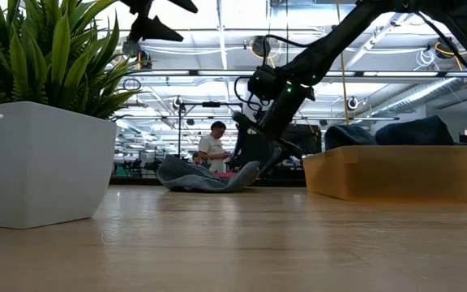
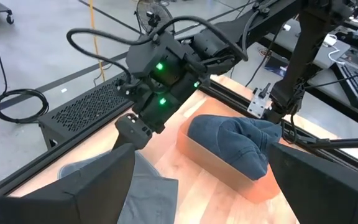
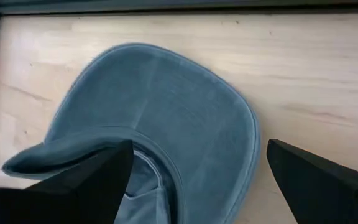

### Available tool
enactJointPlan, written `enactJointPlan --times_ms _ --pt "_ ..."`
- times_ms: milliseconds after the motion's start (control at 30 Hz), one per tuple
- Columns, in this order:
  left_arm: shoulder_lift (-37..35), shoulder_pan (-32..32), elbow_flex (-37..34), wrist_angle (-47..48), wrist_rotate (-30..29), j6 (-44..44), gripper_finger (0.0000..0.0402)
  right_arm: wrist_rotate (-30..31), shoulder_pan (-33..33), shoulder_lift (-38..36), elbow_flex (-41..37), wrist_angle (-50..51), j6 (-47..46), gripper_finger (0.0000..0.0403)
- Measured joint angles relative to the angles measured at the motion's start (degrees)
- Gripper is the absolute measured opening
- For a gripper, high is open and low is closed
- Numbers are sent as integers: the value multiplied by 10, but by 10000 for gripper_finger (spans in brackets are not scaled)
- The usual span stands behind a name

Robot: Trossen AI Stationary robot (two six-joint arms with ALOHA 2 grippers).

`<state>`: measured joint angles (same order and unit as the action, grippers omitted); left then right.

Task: Pick & Place hat
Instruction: Put the gray cap into the green bin

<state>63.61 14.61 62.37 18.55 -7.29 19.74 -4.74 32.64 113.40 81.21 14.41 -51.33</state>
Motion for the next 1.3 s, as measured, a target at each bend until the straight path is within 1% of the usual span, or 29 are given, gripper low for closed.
enactJointPlan --times_ms 167,267,400,500,600,733,833,967,1167,1300 --pt "0 0 0 -13 1 1 374 0 0 0 0 11 11 359" --pt "0 0 0 -19 13 1 374 -1 -3 5 0 15 11 359" --pt "0 0 0 -20 14 3 374 -25 -6 10 0 31 12 359" --pt "0 0 0 -21 15 4 374 -31 -12 26 2 13 15 359" --pt "0 0 0 -21 15 4 374 -45 -13 30 -2 23 13 359" --pt "0 -2 0 -17 17 4 374 -49 -13 26 1 33 20 345" --pt "0 -2 0 -16 19 4 374 -63 -12 28 -1 43 38 316" --pt "0 -3 0 -16 19 4 374 -75 -12 26 1 37 39 260" --pt "0 -3 0 -10 19 4 374 -74 -12 27 0 32 48 154" --pt "0 -3 0 5 19 2 374 -74 -11 23 0 31 91 80"
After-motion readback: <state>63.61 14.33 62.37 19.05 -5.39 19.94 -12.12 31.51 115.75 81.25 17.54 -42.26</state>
